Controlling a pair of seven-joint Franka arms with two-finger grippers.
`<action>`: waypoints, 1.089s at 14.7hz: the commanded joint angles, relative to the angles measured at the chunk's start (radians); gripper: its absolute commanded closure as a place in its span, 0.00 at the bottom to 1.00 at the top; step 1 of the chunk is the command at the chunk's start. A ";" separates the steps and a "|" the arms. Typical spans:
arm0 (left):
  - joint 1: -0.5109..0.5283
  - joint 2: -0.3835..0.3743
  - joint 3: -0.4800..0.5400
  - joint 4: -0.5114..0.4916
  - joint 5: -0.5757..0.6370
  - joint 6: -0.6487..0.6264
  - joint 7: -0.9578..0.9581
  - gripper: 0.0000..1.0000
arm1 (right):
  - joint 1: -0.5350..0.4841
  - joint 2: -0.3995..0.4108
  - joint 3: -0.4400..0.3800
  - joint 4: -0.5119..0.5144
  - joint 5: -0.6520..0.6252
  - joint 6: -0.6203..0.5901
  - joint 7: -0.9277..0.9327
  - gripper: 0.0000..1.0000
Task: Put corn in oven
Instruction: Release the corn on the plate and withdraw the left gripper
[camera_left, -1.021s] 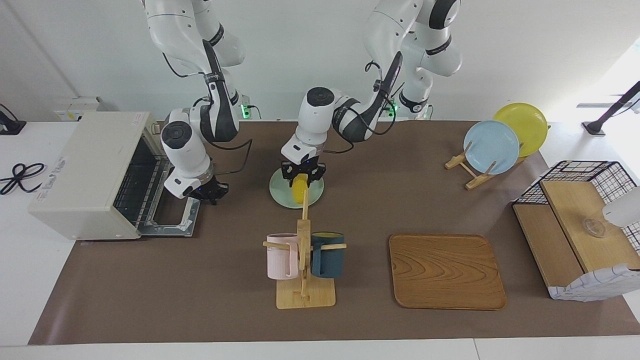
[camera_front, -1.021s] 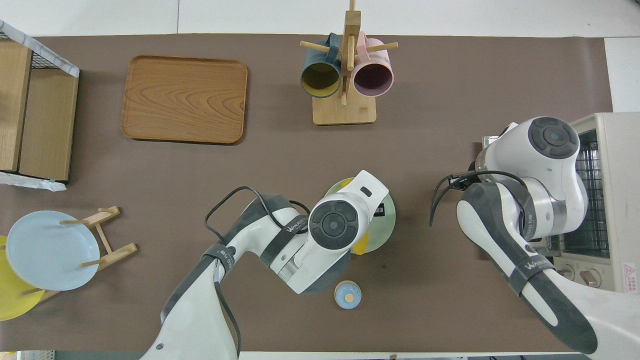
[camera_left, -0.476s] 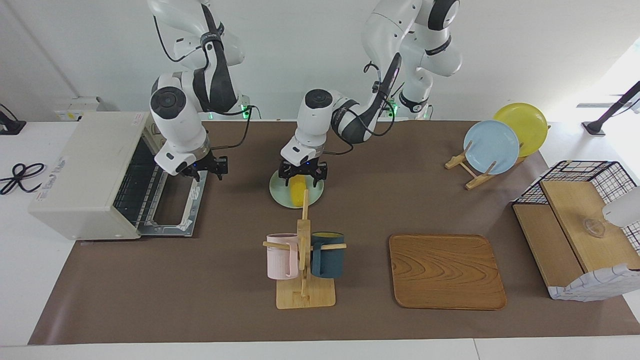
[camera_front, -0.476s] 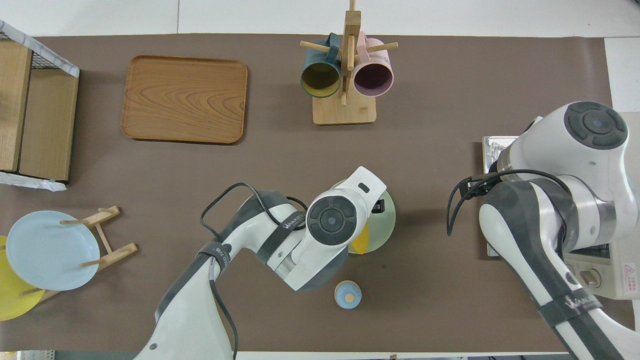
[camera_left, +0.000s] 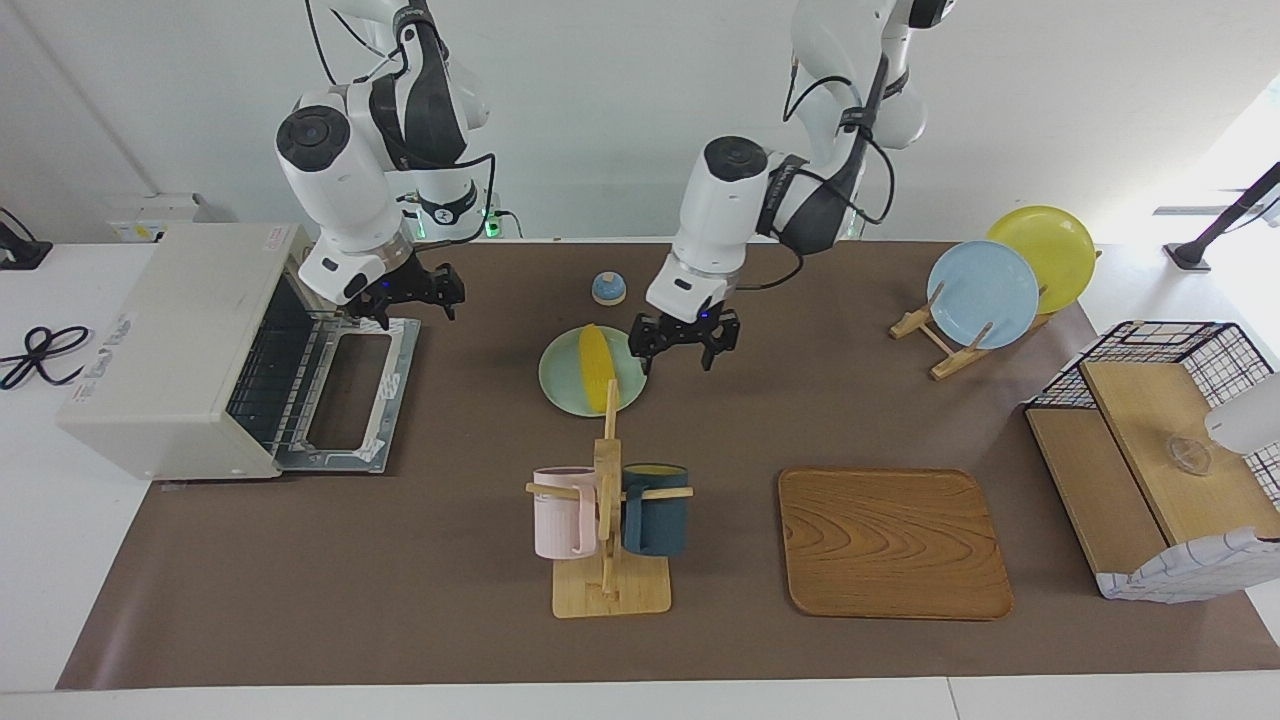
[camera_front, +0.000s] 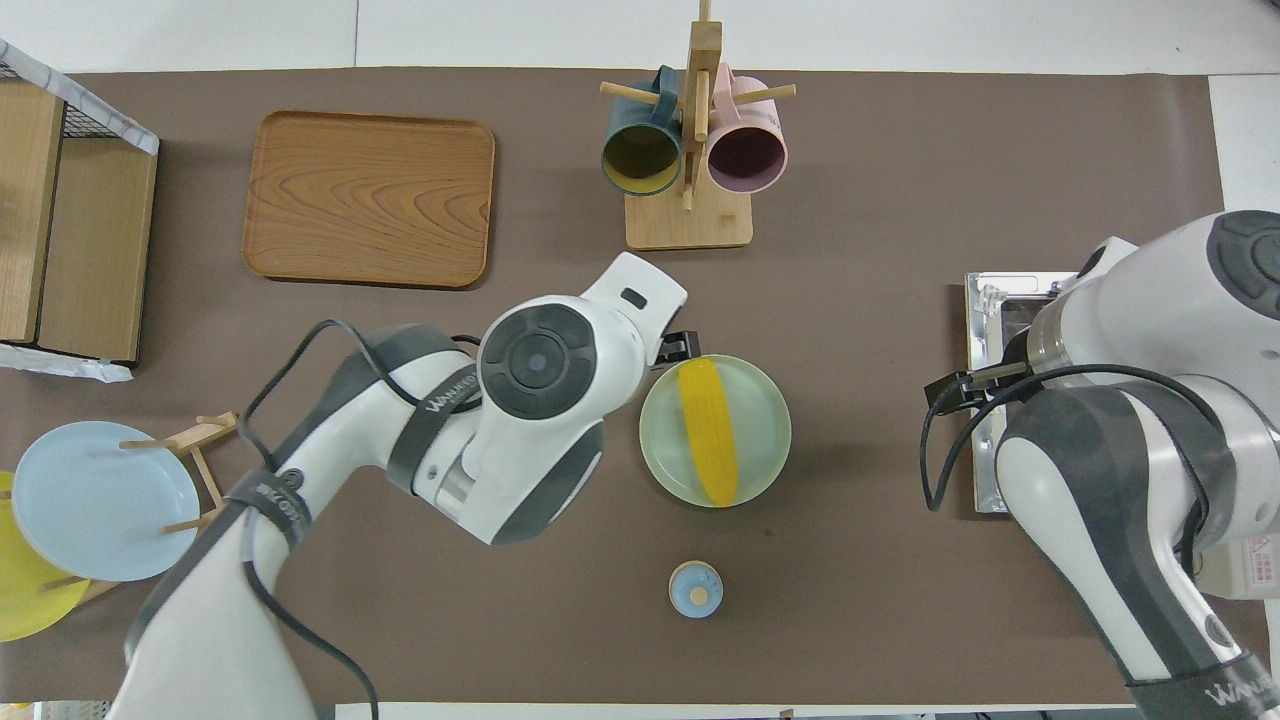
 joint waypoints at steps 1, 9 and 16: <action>0.105 -0.032 -0.009 0.045 0.016 -0.125 0.109 0.00 | 0.100 0.022 0.017 0.059 0.025 -0.010 0.143 0.00; 0.419 -0.132 -0.008 0.157 0.019 -0.425 0.548 0.00 | 0.424 0.257 0.017 0.355 -0.026 -0.026 0.536 0.00; 0.476 -0.155 -0.009 0.179 0.019 -0.501 0.590 0.00 | 0.602 0.429 0.017 0.319 -0.204 0.161 0.719 0.00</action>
